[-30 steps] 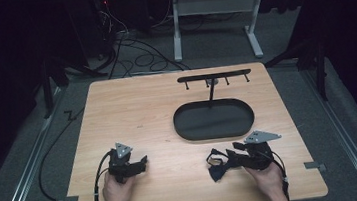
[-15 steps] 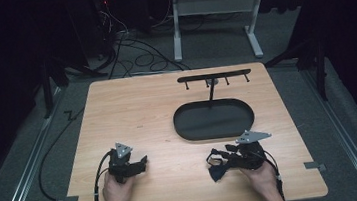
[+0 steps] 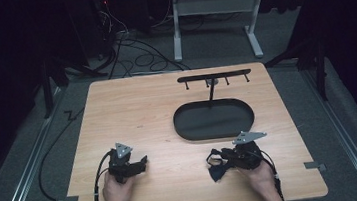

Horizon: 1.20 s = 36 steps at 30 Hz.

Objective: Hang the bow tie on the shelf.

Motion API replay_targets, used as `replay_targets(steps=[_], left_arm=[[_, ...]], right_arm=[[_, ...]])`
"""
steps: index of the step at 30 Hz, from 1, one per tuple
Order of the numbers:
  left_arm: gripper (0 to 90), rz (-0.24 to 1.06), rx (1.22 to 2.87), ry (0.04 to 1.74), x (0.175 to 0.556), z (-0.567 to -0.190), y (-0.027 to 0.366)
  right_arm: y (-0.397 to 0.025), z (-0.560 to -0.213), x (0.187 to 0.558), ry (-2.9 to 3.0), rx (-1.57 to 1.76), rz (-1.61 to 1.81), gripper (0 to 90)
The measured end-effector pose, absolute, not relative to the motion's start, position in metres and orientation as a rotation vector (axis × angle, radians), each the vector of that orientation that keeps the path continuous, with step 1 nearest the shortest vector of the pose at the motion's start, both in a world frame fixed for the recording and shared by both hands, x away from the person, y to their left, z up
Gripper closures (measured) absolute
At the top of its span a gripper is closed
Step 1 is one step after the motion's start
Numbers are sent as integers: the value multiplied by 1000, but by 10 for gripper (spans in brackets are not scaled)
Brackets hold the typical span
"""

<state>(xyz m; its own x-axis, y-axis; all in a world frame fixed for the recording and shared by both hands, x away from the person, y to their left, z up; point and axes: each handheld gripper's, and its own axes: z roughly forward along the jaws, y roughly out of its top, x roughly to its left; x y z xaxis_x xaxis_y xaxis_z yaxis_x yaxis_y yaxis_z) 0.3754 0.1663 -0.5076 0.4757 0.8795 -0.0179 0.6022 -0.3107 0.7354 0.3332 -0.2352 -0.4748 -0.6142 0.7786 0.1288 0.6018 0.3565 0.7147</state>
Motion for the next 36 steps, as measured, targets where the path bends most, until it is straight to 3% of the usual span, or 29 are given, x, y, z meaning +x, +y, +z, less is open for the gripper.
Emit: replay_targets(steps=[7,36], left_arm=[[223,514,2034,1223,375,-508,166],[223,513,2034,1223,375,-508,166]], right_arm=[[-238,-475,332,2383,1247,1113,899],[-247,-453,327,2347,1206,1209,900]])
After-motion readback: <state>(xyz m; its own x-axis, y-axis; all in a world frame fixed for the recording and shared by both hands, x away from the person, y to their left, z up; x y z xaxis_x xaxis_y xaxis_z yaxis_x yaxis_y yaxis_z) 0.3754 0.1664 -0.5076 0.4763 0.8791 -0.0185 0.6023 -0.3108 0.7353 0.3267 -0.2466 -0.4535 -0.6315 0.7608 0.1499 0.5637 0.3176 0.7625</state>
